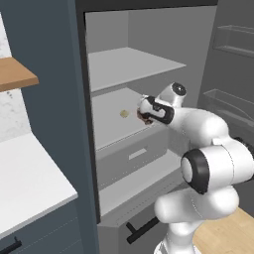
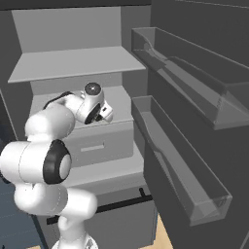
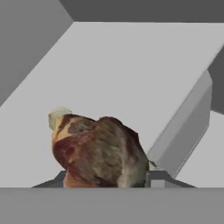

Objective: Place one garlic and one steak in each tupperware on the nearby counter, to pack two identical lunches.

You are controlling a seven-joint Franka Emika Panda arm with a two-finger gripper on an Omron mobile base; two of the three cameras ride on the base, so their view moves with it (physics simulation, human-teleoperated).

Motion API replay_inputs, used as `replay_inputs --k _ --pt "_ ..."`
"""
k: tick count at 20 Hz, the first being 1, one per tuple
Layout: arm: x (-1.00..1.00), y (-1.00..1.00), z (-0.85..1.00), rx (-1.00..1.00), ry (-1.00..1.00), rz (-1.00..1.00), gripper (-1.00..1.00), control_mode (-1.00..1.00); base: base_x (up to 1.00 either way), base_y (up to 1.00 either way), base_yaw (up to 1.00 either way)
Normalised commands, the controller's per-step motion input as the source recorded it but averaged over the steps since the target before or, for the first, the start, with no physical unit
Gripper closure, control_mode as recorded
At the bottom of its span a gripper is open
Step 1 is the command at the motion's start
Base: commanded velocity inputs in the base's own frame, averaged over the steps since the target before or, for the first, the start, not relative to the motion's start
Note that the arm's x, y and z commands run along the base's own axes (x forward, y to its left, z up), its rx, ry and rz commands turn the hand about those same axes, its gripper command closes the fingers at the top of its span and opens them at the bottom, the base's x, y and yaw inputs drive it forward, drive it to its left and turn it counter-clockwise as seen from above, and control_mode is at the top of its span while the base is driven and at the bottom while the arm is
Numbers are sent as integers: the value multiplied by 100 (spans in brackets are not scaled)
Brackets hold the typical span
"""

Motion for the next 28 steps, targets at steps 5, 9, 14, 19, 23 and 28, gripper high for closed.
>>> replay_inputs --k 5,9,14,19,23,28 --pt "-100 -25 52 -4 3 4 100 -100 0 0 0" --pt "-100 -6 85 -22 9 15 100 -100 0 0 0" --pt "-100 14 95 -31 16 29 100 -100 0 0 0" --pt "-100 6 14 -10 -5 29 100 -100 0 0 0" --pt "-100 0 -1 0 -13 28 100 -100 0 0 0" --pt "-100 1 0 0 -9 22 100 -100 0 0 0"
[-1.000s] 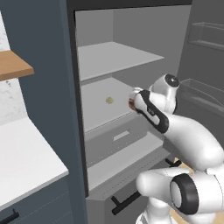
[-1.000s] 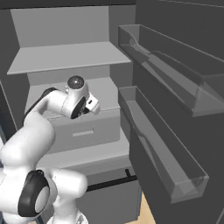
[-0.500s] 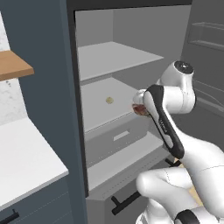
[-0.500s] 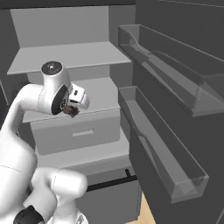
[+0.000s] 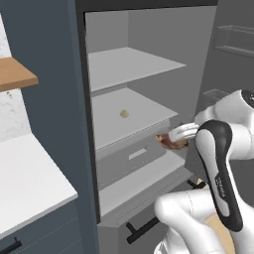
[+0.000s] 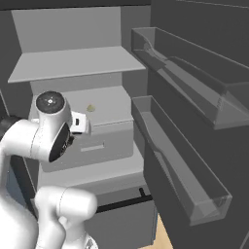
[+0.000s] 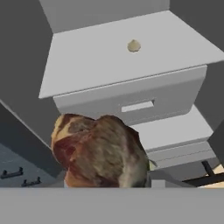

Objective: Place one garlic and one steak in each tupperware on the nearby counter, to pack two identical lunches.

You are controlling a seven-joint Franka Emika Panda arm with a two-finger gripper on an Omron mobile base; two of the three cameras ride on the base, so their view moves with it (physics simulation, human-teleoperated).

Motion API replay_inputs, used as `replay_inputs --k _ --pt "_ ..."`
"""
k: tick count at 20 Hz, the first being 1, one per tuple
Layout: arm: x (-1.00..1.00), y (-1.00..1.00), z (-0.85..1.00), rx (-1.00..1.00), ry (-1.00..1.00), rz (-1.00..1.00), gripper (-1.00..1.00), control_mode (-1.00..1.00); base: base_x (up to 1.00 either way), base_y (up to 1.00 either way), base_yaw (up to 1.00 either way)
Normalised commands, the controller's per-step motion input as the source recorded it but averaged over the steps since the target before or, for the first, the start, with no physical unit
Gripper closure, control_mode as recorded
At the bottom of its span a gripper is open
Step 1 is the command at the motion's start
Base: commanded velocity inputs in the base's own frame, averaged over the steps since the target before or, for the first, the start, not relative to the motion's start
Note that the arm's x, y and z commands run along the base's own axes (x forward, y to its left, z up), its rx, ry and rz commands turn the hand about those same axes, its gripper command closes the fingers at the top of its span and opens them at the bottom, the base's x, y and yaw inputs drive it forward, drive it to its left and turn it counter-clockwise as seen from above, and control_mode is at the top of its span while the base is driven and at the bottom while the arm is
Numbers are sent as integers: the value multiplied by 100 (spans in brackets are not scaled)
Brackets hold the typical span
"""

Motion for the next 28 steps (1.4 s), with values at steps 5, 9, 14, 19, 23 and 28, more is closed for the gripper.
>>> replay_inputs --k 5,9,14,19,23,28 --pt "-92 9 18 -3 11 4 100 -100 0 0 0" --pt "-63 0 0 0 7 0 100 -100 0 0 0" --pt "-50 0 0 0 0 0 100 100 -40 0 0" --pt "0 0 0 0 0 0 100 100 -97 22 0" --pt "0 0 0 0 0 0 100 100 -85 95 25" --pt "0 0 0 0 0 0 100 100 -62 100 47"
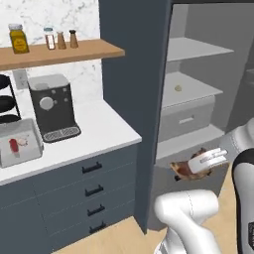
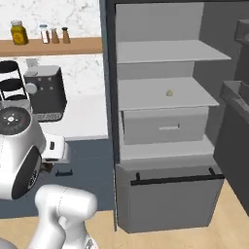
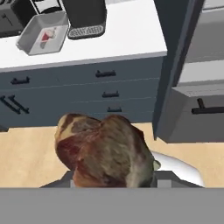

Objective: Place one garlic and one steak in each tupperware on the nearby counter, to pack two identical lunches.

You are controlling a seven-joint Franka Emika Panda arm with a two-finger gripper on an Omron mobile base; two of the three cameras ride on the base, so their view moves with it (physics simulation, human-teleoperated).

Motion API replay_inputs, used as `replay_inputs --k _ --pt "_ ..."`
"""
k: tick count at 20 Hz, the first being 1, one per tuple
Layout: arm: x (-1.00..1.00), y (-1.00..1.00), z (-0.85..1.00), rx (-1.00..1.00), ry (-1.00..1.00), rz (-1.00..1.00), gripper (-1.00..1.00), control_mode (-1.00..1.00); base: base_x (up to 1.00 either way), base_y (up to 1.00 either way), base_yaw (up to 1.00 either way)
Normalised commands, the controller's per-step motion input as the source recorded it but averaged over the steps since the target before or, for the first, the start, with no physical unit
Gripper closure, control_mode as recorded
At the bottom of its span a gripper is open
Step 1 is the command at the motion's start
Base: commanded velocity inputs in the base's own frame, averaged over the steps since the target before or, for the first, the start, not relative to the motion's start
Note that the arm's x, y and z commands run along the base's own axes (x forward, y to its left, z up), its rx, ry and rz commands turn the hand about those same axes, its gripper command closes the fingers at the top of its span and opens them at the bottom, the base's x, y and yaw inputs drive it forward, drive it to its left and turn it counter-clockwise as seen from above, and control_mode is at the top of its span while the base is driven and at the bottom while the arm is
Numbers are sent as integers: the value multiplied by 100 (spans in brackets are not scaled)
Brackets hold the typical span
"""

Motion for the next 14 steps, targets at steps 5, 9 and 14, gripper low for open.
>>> replay_inputs --k 5,9,14 --pt "0 0 0 0 0 0 100 100 -20 100 47" --pt "0 0 0 0 0 0 100 100 -3 100 27" --pt "0 0 0 0 0 0 100 100 80 100 15"
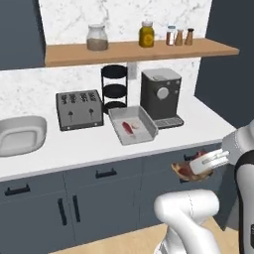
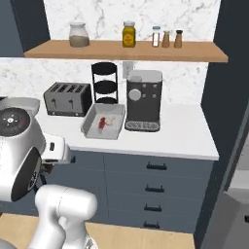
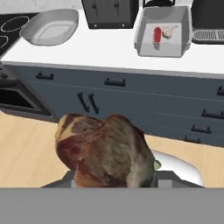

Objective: Place one garlic and one steak in each tupperware on the nearby counter, to pack two identical lunches.

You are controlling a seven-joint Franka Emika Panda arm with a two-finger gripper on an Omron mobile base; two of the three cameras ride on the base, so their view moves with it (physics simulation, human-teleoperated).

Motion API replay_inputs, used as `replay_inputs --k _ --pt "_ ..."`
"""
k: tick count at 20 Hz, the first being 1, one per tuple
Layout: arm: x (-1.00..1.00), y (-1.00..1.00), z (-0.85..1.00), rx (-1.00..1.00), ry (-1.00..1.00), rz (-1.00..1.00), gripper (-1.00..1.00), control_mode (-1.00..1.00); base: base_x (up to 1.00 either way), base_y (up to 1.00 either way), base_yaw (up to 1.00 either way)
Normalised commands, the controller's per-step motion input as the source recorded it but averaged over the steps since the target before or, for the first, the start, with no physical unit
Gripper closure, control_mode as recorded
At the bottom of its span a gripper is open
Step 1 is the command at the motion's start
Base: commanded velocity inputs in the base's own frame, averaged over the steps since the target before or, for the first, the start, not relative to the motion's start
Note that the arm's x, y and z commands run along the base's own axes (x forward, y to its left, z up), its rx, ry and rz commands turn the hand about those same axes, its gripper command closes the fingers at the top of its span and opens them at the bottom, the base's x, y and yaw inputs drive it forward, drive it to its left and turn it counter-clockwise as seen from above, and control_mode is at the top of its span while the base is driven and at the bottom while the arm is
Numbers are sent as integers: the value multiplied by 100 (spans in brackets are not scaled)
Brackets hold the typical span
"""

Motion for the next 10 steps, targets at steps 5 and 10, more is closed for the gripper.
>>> replay_inputs --k 5,10 --pt "0 0 0 0 0 0 100 100 100 100 6" --pt "0 0 0 0 0 0 100 100 -1 100 8"
